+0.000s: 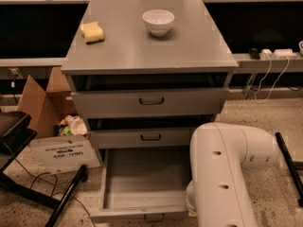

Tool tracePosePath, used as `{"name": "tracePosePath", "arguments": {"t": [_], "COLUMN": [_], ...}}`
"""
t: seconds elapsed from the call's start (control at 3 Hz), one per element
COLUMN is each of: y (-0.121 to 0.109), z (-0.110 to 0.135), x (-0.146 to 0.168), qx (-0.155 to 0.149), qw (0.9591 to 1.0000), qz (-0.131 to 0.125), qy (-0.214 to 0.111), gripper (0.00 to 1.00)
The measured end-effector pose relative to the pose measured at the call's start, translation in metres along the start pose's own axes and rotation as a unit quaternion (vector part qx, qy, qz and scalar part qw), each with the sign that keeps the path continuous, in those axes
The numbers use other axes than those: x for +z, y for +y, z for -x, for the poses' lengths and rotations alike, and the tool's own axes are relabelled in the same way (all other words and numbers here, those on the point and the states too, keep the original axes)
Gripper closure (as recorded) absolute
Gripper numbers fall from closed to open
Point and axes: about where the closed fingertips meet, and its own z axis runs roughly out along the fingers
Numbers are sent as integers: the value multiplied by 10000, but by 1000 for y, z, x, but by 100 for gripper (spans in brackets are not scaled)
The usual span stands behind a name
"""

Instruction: Open bottom drawer

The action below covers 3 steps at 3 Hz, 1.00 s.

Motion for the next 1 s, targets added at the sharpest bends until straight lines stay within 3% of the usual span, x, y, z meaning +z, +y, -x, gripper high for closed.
{"name": "tracePosePath", "arguments": {"t": [1.0], "y": [9], "z": [-5], "x": [0], "qx": [175], "qw": [9998], "qz": [53], "qy": [13], "gripper": [100]}}
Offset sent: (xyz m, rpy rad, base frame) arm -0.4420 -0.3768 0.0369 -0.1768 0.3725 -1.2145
